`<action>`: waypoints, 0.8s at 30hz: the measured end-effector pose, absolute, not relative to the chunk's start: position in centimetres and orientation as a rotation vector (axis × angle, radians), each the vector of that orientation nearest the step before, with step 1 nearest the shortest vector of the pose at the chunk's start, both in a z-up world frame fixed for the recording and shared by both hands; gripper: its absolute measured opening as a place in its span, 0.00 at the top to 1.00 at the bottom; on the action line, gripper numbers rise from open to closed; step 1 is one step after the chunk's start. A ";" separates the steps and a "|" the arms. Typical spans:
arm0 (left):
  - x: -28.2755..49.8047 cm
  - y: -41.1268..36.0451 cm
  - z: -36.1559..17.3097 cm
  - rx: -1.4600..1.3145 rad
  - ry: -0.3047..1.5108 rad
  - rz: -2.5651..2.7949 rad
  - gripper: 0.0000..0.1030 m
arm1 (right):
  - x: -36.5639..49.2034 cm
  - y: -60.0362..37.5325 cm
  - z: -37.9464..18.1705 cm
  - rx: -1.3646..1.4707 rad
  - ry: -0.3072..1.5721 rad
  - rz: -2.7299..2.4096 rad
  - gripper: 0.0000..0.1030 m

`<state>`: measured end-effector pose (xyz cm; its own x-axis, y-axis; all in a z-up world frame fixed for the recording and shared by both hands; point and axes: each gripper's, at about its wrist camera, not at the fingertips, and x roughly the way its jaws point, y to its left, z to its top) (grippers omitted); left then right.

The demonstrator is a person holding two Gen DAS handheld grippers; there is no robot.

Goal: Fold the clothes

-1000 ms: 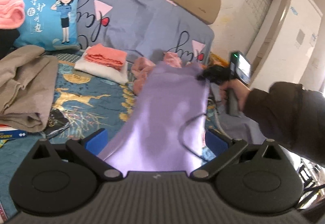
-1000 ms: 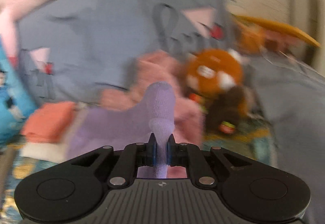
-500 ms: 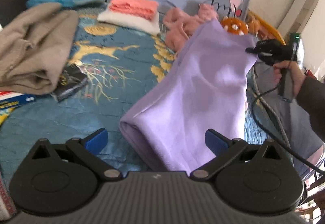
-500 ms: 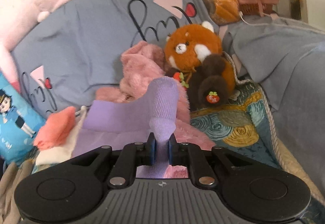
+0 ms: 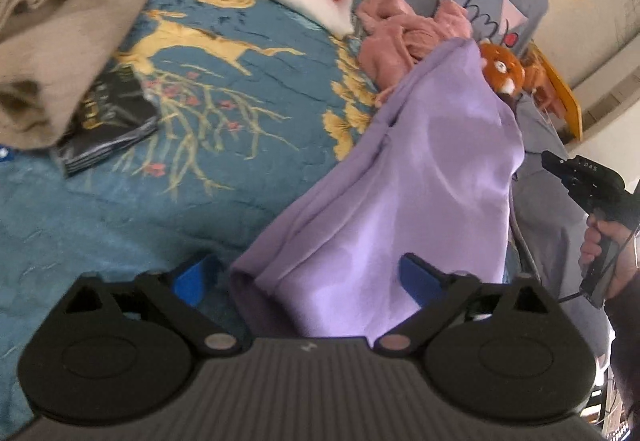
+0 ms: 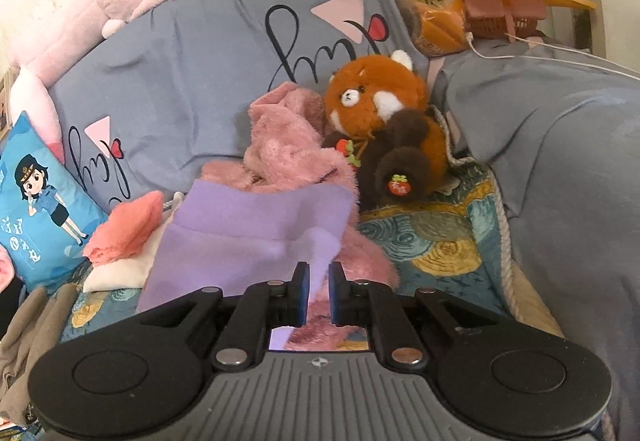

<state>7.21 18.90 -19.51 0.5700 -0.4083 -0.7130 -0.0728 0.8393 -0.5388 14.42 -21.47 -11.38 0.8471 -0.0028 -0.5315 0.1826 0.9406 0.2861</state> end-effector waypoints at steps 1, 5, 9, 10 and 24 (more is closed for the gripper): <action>7.3 18.7 -19.5 -0.559 0.953 -0.216 0.31 | 14.3 -21.6 -11.4 0.343 0.556 -0.101 0.90; 7.7 19.5 -20.8 -0.681 0.983 -0.219 0.70 | 14.1 -21.7 -11.3 0.355 0.553 -0.091 0.90; 7.7 19.2 -20.7 -0.672 0.983 -0.211 0.73 | 14.8 -20.5 -10.4 0.346 0.546 -0.034 0.88; 7.7 18.9 -20.6 -0.657 0.982 -0.206 0.73 | 15.3 -20.0 -10.0 0.335 0.545 -0.017 0.87; 6.0 16.0 -17.8 -0.477 0.948 -0.165 0.75 | 32.6 -6.3 -7.8 0.211 0.883 -0.078 0.67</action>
<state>6.03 15.99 -17.78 0.5795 -0.3404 -0.7405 -0.0699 0.8845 -0.4614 32.60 -6.28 -7.84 0.6337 0.0193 -0.7733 0.1548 0.9763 0.1511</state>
